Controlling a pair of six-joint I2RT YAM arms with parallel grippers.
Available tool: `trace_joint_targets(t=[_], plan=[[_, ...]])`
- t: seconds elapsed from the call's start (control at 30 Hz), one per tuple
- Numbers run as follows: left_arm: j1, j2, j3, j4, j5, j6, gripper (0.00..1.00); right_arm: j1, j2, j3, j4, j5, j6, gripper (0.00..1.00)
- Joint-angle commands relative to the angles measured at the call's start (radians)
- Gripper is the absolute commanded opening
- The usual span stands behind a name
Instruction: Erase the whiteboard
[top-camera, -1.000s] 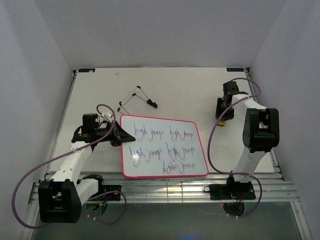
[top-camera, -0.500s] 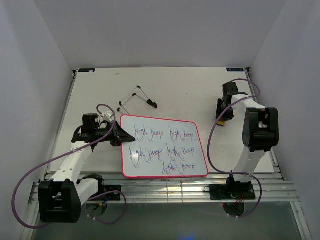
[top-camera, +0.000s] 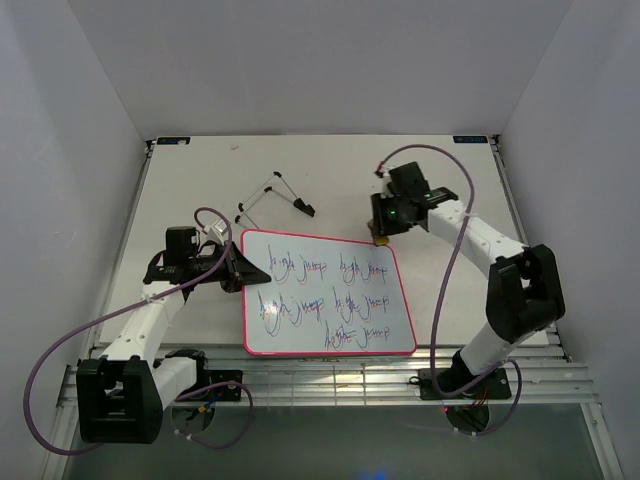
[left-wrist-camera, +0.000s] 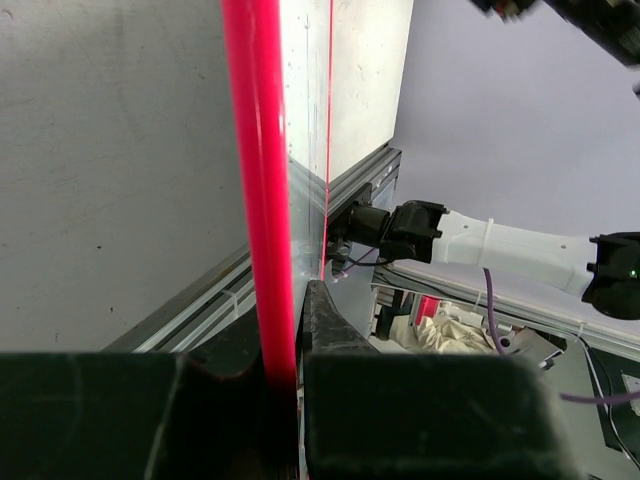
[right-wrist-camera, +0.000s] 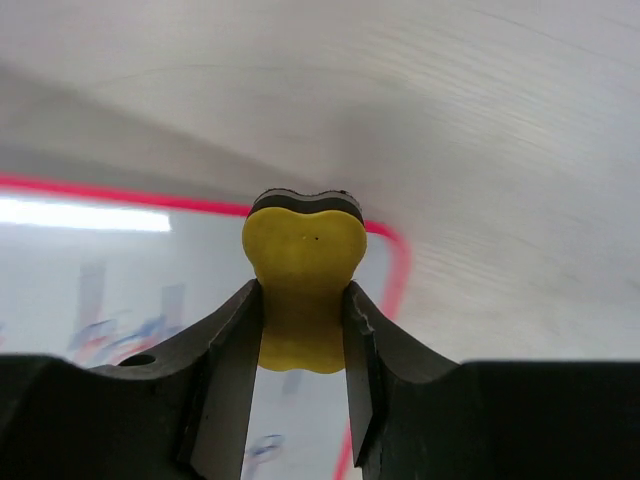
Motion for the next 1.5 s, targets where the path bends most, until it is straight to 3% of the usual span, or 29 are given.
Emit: trace_joint_targets(t=[0.0,0.17,0.37,0.57,0.8,0.97,1.23,1.33,1.47], plan=[[-0.006,0.002,0.046,0.014,-0.115,0.131,0.00,0.255,-0.042,0.074,0.029,-0.186,0.005,0.33],[-0.006,-0.011,0.040,0.034,-0.101,0.135,0.00,0.556,0.042,0.216,0.029,-0.142,0.042,0.33],[-0.006,-0.057,0.026,0.052,-0.086,0.131,0.00,0.665,0.165,0.379,0.000,-0.098,0.060,0.33],[-0.006,-0.061,0.022,0.057,-0.078,0.129,0.00,0.671,0.232,0.395,-0.043,-0.034,0.057,0.34],[-0.006,-0.040,0.019,0.063,-0.057,0.131,0.00,0.558,0.214,0.316,-0.089,0.011,0.056,0.34],[-0.006,-0.018,0.016,0.078,-0.049,0.129,0.00,0.601,0.264,0.422,-0.132,-0.024,0.025,0.34],[-0.006,-0.005,0.011,0.092,-0.032,0.131,0.00,0.691,0.416,0.739,-0.185,-0.105,0.025,0.35],[-0.006,-0.006,0.011,0.092,-0.029,0.131,0.00,0.676,0.462,0.781,-0.197,-0.081,0.021,0.35],[-0.006,-0.011,0.011,0.095,-0.031,0.131,0.00,0.656,0.452,0.720,-0.203,-0.044,0.017,0.35]])
